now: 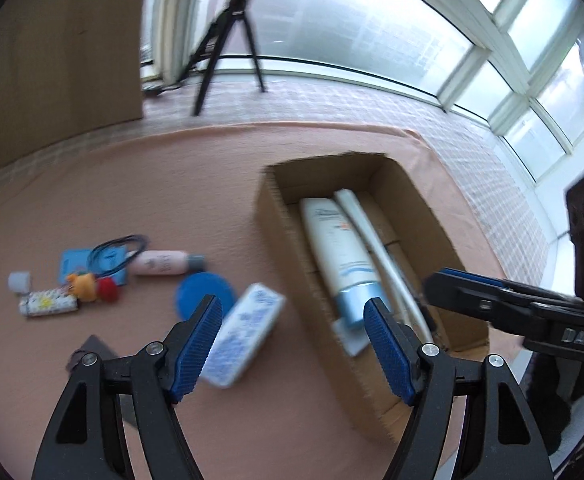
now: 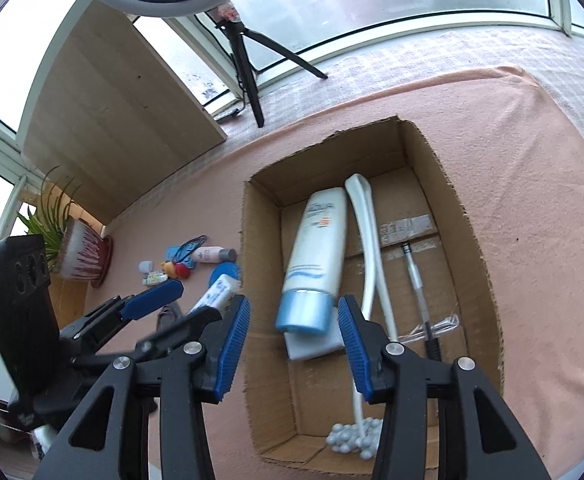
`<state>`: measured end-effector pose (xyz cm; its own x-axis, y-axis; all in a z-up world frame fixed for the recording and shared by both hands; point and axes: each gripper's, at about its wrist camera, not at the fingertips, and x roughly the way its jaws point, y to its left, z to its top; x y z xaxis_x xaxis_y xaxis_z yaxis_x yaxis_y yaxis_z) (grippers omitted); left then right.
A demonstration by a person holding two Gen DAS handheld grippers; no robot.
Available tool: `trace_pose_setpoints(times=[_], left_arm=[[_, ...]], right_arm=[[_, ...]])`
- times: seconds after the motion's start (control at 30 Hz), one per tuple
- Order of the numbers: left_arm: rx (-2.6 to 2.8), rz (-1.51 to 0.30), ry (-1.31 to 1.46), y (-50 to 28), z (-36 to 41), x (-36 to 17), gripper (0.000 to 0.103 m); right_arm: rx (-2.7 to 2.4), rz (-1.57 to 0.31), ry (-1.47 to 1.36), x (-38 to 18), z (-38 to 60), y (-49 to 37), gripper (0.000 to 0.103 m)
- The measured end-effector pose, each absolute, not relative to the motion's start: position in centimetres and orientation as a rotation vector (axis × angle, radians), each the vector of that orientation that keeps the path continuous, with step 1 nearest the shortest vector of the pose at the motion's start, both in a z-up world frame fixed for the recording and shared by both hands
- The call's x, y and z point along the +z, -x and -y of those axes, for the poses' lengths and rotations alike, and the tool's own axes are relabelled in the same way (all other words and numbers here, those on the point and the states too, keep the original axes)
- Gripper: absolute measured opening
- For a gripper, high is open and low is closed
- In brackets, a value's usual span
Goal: Organize objects
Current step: 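Lift the AQUA bottle with the left gripper and release it into the box, then move both grippers to the clown keychain and purple cord on the table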
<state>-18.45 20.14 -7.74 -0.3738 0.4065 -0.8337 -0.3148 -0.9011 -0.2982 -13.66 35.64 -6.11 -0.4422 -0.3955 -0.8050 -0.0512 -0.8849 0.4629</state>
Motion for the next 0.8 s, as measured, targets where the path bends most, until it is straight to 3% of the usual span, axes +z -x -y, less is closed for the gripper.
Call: trace_pose_setpoints(times=[0.2,0.43,0.57,0.8], left_arm=[[2.338,0.221,1.522,20.9,-14.8,-8.4,0.076],[2.394,0.211,1.61,24.8,-9.4,-9.7,0.076],[2.405,0.199,1.642,26.7,-7.5,-10.6,0.074],[2.371,0.209,1.721,29.5,-5.8,-13.5,0.05]], right_arm=[[-2.408,0.603,-1.49,-5.0,-33.2,14.1,0.043],[-2.36,0.52,-1.516,-5.0,-28.1,17.0,0.042],[-2.313,0.467,-1.555,-6.1,-24.5,19.7,0.036],[-2.303,0.335,-1.654,-8.9,-19.7,23.6,0.028]])
